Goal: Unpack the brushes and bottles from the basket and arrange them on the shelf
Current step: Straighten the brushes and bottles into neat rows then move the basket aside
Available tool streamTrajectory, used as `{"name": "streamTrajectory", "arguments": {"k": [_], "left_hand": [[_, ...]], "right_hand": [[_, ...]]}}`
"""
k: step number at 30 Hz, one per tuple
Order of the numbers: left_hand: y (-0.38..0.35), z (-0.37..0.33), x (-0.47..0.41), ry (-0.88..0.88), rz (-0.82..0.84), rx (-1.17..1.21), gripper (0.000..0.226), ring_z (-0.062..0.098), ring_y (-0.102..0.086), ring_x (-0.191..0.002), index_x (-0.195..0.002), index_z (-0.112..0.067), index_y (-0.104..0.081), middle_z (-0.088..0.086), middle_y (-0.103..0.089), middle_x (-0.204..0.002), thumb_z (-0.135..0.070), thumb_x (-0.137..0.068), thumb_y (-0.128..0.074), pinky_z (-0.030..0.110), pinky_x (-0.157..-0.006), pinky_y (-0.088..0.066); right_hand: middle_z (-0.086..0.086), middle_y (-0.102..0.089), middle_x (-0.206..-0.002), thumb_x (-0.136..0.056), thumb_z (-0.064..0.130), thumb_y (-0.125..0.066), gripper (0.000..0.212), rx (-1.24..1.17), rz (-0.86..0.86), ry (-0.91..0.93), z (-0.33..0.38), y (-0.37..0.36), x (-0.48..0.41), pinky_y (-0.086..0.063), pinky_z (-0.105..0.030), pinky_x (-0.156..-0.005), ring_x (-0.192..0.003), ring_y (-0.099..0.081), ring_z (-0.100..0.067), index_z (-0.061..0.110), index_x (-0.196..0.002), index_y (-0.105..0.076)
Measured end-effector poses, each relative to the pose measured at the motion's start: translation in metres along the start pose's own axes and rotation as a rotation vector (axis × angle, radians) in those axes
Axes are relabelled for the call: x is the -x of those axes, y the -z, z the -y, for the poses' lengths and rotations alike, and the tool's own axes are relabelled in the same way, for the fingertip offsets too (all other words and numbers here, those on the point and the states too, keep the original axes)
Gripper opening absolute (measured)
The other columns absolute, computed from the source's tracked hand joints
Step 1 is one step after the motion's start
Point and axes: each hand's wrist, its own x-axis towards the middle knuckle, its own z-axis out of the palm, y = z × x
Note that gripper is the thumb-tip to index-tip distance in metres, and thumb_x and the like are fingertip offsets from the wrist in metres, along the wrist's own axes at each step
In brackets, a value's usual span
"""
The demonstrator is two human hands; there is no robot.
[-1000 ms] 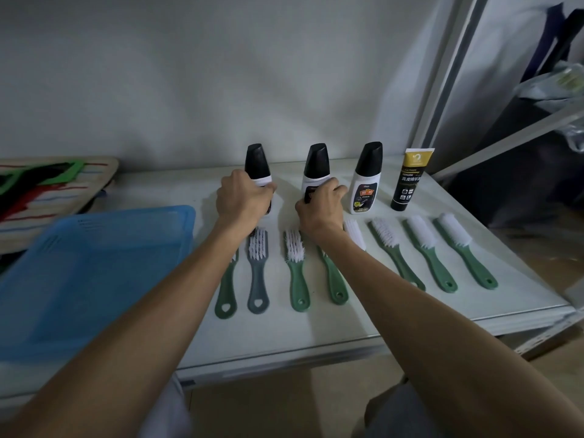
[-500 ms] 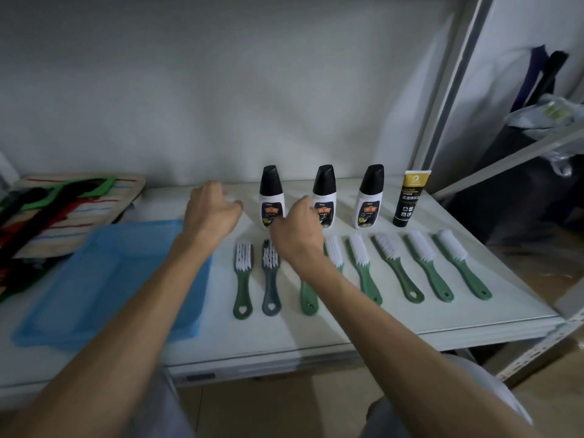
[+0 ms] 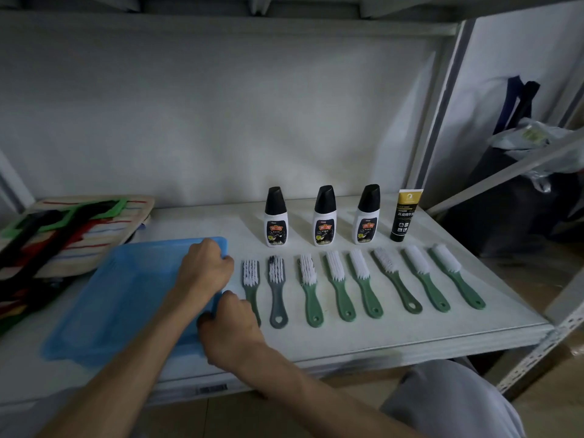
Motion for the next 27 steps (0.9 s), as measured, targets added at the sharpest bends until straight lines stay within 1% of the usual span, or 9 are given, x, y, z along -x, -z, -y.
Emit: {"name": "streamTrajectory", "arguments": {"k": [2,3,7,10,13,17,21,25,27], "left_hand": [[-0.001,0.0,-0.002,-0.015,0.002,0.018,0.042,0.043,-0.061,-0.067,-0.053,-0.008,-0.031,0.021,-0.048,-0.056,-0.014,-0.085,-0.057,0.033,-0.051,-0.034],[-0.001,-0.001,-0.003,-0.021,0.004,0.018,0.042,0.042,-0.061,-0.065,-0.053,-0.008,-0.031,0.019,-0.045,-0.054,-0.014,-0.085,-0.057,0.033,-0.05,-0.033],[-0.007,-0.007,-0.008,-0.04,-0.008,0.018,0.041,0.046,-0.062,-0.077,-0.054,-0.01,-0.029,0.029,-0.056,-0.073,-0.014,-0.085,-0.056,0.035,-0.054,-0.038],[-0.011,-0.009,-0.013,-0.037,-0.009,0.031,0.039,0.046,-0.062,-0.076,-0.055,-0.009,-0.031,0.028,-0.056,-0.07,-0.012,-0.084,-0.057,0.032,-0.051,-0.032],[-0.012,-0.01,-0.017,-0.022,-0.013,0.033,0.036,0.045,-0.063,-0.075,-0.056,-0.007,-0.033,0.031,-0.061,-0.081,-0.011,-0.084,-0.056,0.031,-0.047,-0.03],[-0.012,-0.012,-0.019,0.013,-0.01,0.025,0.028,0.035,-0.063,-0.069,-0.063,-0.002,-0.047,0.028,-0.061,-0.08,-0.011,-0.087,-0.056,0.027,-0.041,-0.029],[-0.014,-0.011,-0.02,0.031,-0.013,0.017,0.024,0.039,-0.065,-0.074,-0.069,-0.002,-0.049,0.026,-0.06,-0.074,-0.013,-0.088,-0.057,0.027,-0.04,-0.028],[-0.018,-0.009,-0.022,0.021,-0.015,0.017,0.024,0.042,-0.065,-0.079,-0.075,0.004,-0.057,0.03,-0.065,-0.088,-0.015,-0.088,-0.058,0.027,-0.044,-0.031],[-0.019,-0.007,-0.023,0.034,-0.012,0.02,0.027,0.043,-0.065,-0.08,-0.084,0.01,-0.061,0.03,-0.066,-0.09,-0.017,-0.089,-0.058,0.028,-0.046,-0.032]], "right_hand": [[-0.021,-0.054,-0.121,-0.093,0.016,-0.044,0.015,-0.007,-0.011,0.009,-0.002,0.0,-0.001,-0.046,-0.036,-0.074,-0.101,-0.059,-0.034,0.006,-0.104,-0.046],[-0.021,-0.054,-0.121,-0.094,0.016,-0.043,0.018,-0.004,-0.023,0.009,-0.002,0.001,-0.002,-0.046,-0.036,-0.075,-0.105,-0.059,-0.035,0.004,-0.107,-0.047],[-0.022,-0.053,-0.121,-0.094,0.015,-0.042,0.026,-0.016,-0.05,0.001,-0.004,0.002,-0.007,-0.051,-0.043,-0.084,-0.107,-0.059,-0.04,0.0,-0.114,-0.048],[-0.023,-0.054,-0.118,-0.092,0.016,-0.042,0.025,-0.042,-0.044,-0.007,-0.004,0.002,-0.011,-0.054,-0.051,-0.084,-0.102,-0.061,-0.043,0.001,-0.111,-0.048],[-0.023,-0.055,-0.118,-0.093,0.017,-0.043,0.025,-0.047,-0.051,-0.011,-0.005,0.003,-0.015,-0.054,-0.048,-0.083,-0.104,-0.06,-0.041,0.001,-0.112,-0.049],[-0.021,-0.056,-0.121,-0.097,0.019,-0.042,0.027,-0.033,-0.07,0.007,-0.006,0.004,-0.017,-0.05,-0.042,-0.083,-0.108,-0.058,-0.037,0.001,-0.117,-0.048],[-0.023,-0.055,-0.122,-0.098,0.021,-0.041,0.029,-0.023,-0.073,0.023,-0.007,0.004,-0.015,-0.046,-0.039,-0.082,-0.11,-0.056,-0.039,0.0,-0.117,-0.047],[-0.023,-0.055,-0.123,-0.099,0.023,-0.041,0.03,-0.025,-0.079,0.032,-0.007,0.004,-0.013,-0.046,-0.039,-0.082,-0.11,-0.056,-0.039,0.0,-0.117,-0.046],[-0.023,-0.055,-0.123,-0.1,0.024,-0.041,0.03,-0.03,-0.078,0.033,-0.006,0.004,-0.011,-0.045,-0.038,-0.081,-0.11,-0.056,-0.038,0.0,-0.118,-0.045]]}}
